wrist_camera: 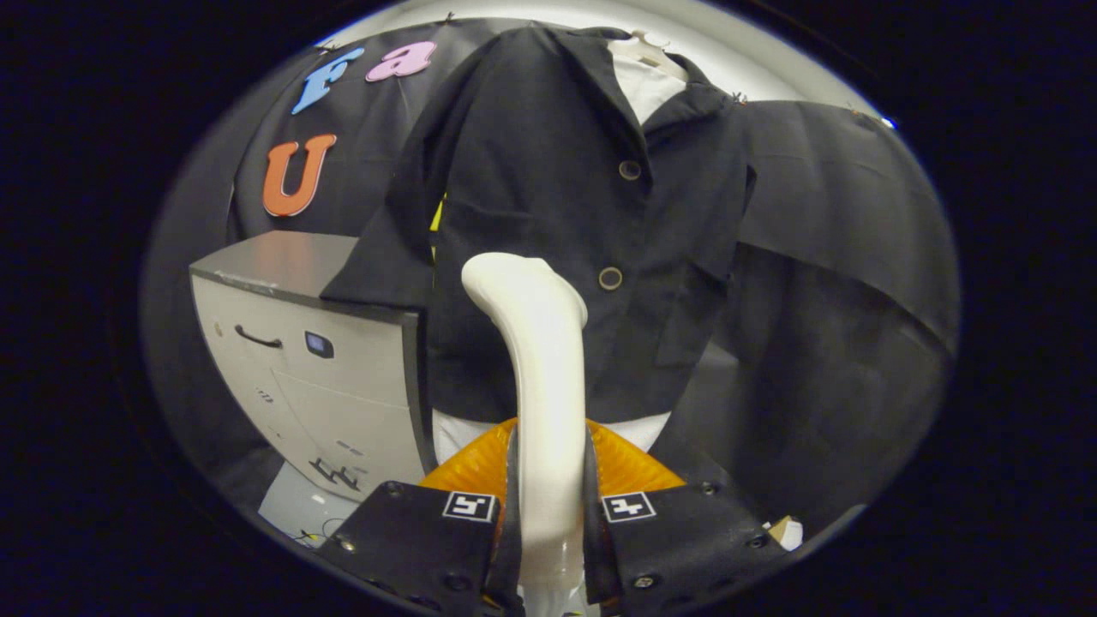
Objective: Iron the clothes twice with a garment steamer, once on the left side and once on the right side.
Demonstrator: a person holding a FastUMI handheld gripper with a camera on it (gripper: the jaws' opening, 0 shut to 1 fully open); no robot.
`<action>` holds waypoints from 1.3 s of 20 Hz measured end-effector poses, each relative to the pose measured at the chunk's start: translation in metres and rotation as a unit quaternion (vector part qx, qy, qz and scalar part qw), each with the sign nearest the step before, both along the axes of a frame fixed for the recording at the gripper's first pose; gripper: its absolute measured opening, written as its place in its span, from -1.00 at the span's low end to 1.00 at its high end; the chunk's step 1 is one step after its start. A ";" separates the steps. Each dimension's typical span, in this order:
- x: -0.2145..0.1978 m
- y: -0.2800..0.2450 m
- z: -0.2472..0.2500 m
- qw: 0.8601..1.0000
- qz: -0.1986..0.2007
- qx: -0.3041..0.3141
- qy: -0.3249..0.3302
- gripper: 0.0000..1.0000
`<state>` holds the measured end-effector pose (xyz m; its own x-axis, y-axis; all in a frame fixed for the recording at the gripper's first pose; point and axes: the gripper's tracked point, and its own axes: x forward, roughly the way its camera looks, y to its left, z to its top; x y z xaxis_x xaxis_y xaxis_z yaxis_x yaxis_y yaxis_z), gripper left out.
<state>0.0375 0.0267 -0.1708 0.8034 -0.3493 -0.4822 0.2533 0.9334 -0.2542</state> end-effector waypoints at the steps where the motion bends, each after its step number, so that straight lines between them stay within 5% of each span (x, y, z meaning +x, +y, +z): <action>1: -0.003 -0.001 -0.012 1.000 -0.004 0.001 0.009 -0.36; 7: -0.031 -0.010 -0.081 0.996 -0.017 0.017 0.080 -0.36; 10: -0.037 -0.011 -0.075 0.997 -0.013 0.026 0.075 -0.36; 17: -0.040 -0.043 0.043 0.998 -0.003 0.038 -0.043 -0.36; 26: -0.019 -0.117 0.186 0.982 0.014 0.036 -0.186 -0.36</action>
<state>0.0182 -0.0908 0.0157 0.9373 -0.3008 -0.1762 0.2908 0.9534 -0.0809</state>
